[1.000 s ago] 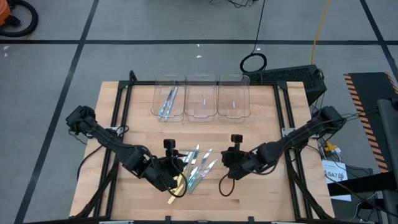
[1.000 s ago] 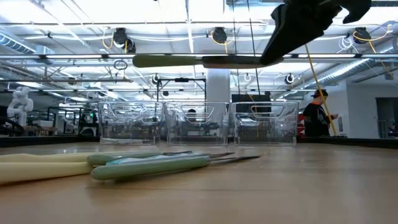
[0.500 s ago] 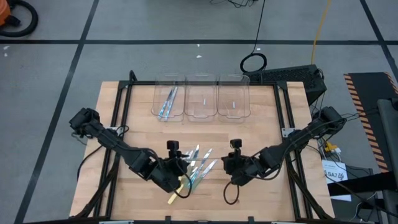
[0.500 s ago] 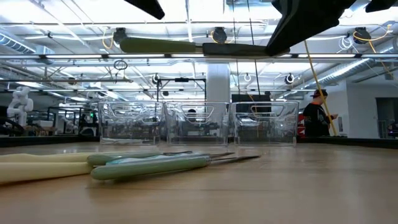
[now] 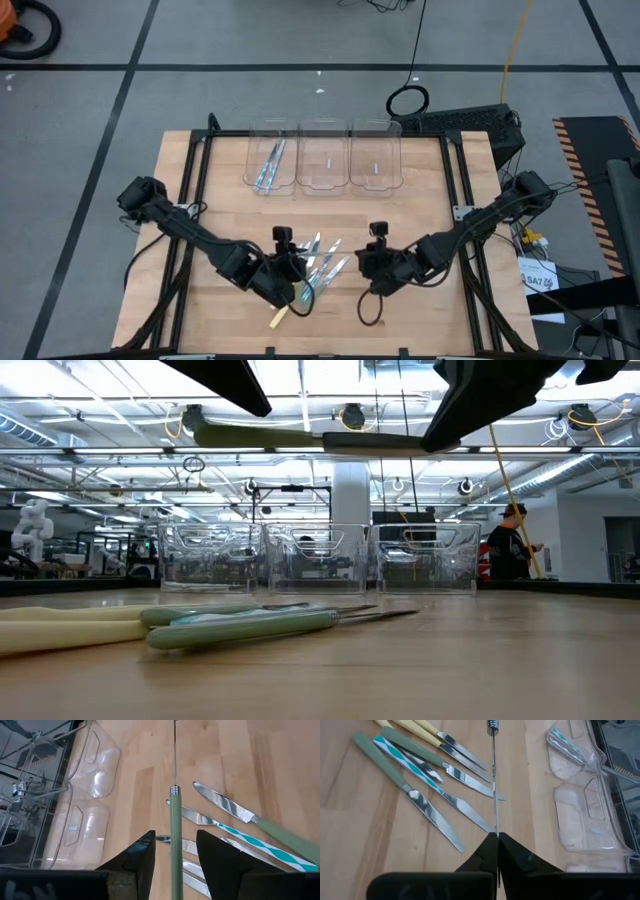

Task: Sort silverware by color (type)
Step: Put the green knife into the right transparent bin

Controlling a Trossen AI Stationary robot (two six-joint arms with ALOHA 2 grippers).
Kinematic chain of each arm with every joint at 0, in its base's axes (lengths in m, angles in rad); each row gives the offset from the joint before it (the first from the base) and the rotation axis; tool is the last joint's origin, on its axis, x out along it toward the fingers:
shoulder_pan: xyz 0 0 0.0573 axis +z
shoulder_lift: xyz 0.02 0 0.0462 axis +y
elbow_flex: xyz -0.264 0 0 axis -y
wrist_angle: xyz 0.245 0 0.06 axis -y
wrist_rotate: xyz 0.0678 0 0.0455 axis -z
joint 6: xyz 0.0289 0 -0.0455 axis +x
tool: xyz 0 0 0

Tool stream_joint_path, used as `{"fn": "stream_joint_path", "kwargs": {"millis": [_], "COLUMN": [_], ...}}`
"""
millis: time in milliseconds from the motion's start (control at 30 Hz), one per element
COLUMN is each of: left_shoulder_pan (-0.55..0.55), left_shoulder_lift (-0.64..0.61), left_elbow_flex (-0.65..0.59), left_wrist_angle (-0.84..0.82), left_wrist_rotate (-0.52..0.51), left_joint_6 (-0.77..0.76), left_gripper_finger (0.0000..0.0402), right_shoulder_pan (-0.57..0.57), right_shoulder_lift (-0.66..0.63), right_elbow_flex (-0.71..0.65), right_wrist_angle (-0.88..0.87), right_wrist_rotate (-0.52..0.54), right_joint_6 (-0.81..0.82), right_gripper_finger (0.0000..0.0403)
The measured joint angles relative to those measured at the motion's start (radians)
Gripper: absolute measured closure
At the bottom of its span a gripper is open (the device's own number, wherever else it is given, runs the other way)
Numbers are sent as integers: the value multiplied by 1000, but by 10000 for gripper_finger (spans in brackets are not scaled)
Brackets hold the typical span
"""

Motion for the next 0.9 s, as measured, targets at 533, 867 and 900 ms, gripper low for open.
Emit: {"fn": "stream_joint_path", "kwargs": {"millis": [533,867,900], "left_shoulder_pan": [36,36,35], "left_shoulder_lift": [4,12,14], "left_elbow_flex": [0,0,0], "left_wrist_angle": [-1,-2,-3], "left_wrist_rotate": [36,28,29], "left_joint_6": [-37,-8,-2], "left_gripper_finger": [250,274,283], "right_shoulder_pan": [-4,-4,-4], "right_shoulder_lift": [0,0,0], "right_elbow_flex": [0,0,0], "right_wrist_angle": [104,112,112], "right_wrist_rotate": [0,0,0], "right_joint_6": [-65,-59,-59], "right_gripper_finger": [401,401,401]}}
